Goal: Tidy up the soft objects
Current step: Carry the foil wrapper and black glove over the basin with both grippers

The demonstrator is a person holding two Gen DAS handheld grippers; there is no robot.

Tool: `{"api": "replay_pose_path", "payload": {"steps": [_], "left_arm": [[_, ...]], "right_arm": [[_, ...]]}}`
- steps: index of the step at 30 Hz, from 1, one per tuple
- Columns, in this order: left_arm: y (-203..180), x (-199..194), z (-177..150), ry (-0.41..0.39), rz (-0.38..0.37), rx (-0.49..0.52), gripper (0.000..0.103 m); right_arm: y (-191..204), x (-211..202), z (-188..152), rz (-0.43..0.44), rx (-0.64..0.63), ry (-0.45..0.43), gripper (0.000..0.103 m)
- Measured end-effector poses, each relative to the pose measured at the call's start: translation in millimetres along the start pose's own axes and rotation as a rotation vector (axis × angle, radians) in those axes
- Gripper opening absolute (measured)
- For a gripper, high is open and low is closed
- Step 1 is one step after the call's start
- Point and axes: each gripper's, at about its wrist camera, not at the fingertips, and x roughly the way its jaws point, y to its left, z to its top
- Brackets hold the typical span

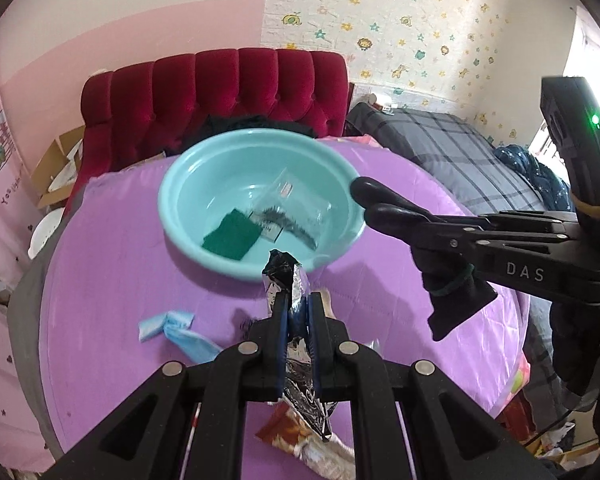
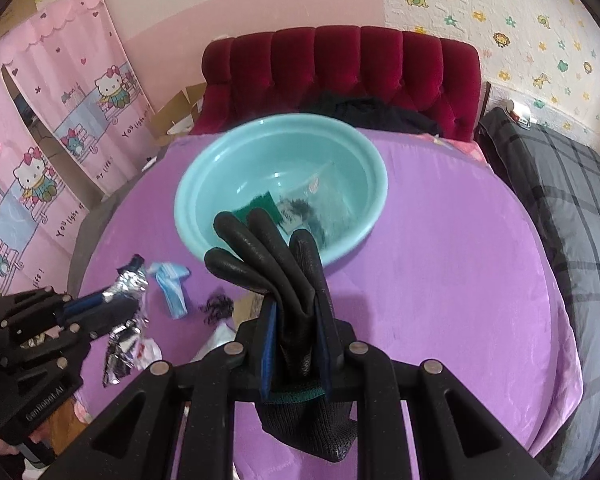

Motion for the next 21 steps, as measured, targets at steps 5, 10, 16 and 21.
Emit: {"api": "replay_pose_path", "payload": {"steps": [5,10,16,21], "left_arm": [[5,10,18,-0.010,-0.010,0.010,0.010],[13,23,39,-0.019,-0.008,0.013,0.010],[23,40,60,-0.020,-0.015,0.019,0.010],[30,57,72,-0.010,-0.019,0.021,0.010]], "right_arm": [[3,5,24,0.004,-0.003,-0.023,0.018],[4,15,46,0.008,0.000,-0.034,0.018],[7,32,72,0.009,-0.007,-0.042,0.018],[4,52,92,0.020,0.010,-0.039,0.018]]}}
